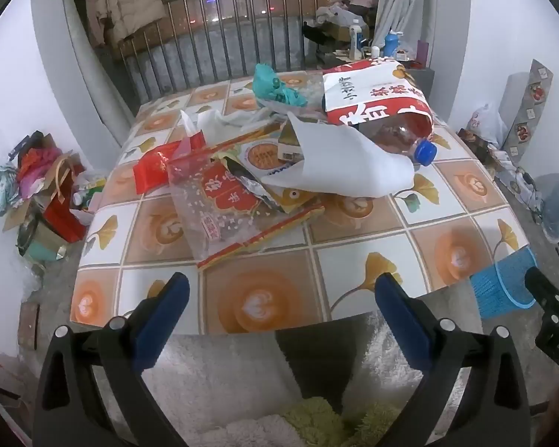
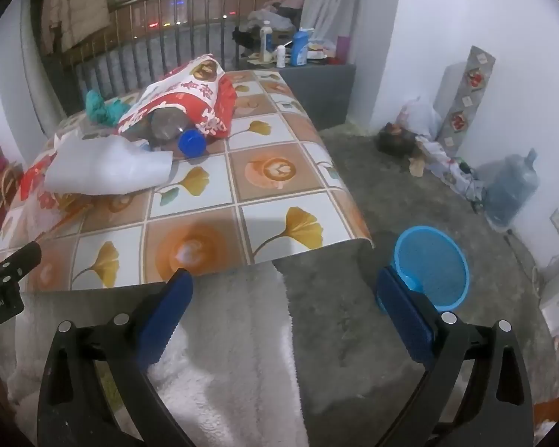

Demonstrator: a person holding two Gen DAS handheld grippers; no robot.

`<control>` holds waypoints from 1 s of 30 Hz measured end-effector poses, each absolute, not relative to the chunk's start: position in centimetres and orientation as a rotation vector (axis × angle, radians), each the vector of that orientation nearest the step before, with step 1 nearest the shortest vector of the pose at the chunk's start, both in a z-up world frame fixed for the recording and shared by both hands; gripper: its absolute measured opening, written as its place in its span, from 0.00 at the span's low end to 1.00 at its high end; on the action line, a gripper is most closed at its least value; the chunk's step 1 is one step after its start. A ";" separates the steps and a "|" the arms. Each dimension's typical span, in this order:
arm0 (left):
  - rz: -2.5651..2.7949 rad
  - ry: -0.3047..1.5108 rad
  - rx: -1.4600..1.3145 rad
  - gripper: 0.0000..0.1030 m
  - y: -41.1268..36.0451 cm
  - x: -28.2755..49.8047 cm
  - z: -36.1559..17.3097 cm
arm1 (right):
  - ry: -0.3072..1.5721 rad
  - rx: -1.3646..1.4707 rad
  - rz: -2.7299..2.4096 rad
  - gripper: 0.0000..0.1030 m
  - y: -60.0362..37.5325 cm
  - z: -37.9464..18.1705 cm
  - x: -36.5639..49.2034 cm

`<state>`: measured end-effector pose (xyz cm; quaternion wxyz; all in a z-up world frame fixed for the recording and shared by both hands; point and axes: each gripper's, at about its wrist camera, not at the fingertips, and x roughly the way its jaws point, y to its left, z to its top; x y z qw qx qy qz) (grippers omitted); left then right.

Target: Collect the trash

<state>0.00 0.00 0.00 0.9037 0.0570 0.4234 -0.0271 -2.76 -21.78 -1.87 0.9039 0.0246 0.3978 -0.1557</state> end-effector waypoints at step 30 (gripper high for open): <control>-0.047 0.894 0.094 0.95 0.8 0.1 -0.4 | 0.818 0.046 -0.316 0.92 -21.3 -1.9 -2.1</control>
